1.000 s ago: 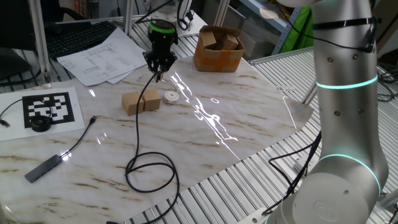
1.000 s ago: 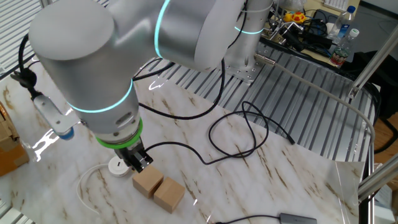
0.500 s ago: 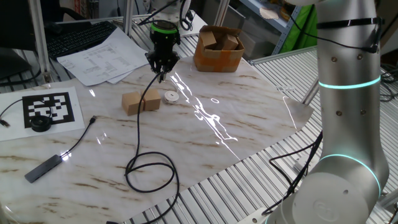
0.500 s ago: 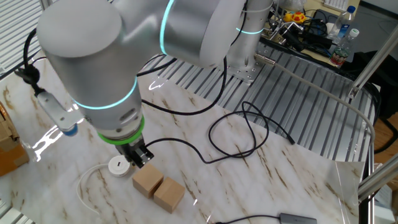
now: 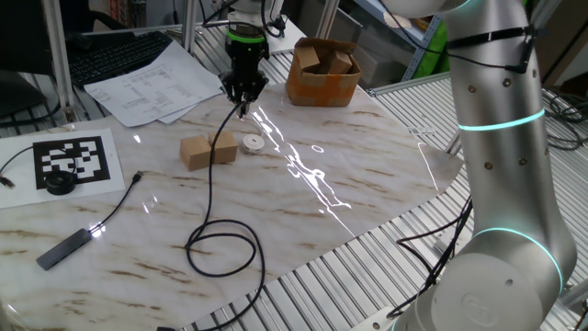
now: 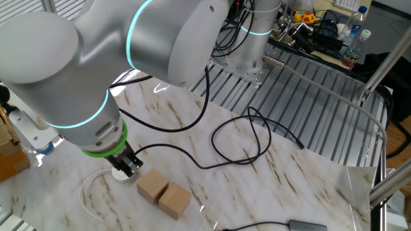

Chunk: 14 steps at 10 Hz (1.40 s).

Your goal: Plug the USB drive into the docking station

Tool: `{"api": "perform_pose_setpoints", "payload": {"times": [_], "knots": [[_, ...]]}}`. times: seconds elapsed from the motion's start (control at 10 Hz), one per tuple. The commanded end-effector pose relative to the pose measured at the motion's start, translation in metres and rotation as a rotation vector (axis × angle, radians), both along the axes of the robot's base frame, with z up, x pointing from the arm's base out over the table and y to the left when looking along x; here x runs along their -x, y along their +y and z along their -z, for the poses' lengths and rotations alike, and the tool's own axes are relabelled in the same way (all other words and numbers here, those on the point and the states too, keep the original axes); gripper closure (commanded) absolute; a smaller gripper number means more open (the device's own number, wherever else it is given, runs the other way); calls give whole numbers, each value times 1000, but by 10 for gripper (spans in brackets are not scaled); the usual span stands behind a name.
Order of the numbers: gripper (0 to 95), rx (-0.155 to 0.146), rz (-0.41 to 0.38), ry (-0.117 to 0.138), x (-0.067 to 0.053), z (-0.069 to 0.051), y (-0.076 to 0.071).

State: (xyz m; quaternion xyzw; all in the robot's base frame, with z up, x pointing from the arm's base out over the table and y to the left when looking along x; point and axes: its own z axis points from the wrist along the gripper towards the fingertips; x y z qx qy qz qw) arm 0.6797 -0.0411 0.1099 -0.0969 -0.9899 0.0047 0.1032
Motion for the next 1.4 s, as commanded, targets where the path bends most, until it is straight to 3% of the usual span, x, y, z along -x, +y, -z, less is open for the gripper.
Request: {"api": "perform_pose_setpoints", "payload": {"times": [0.1,1.0,1.4], "knots": [[950,-3,-7,20,0,5,-4],[950,6,-12,46,16,35,-18],[950,-2,-129,50,13,40,-25]]}}
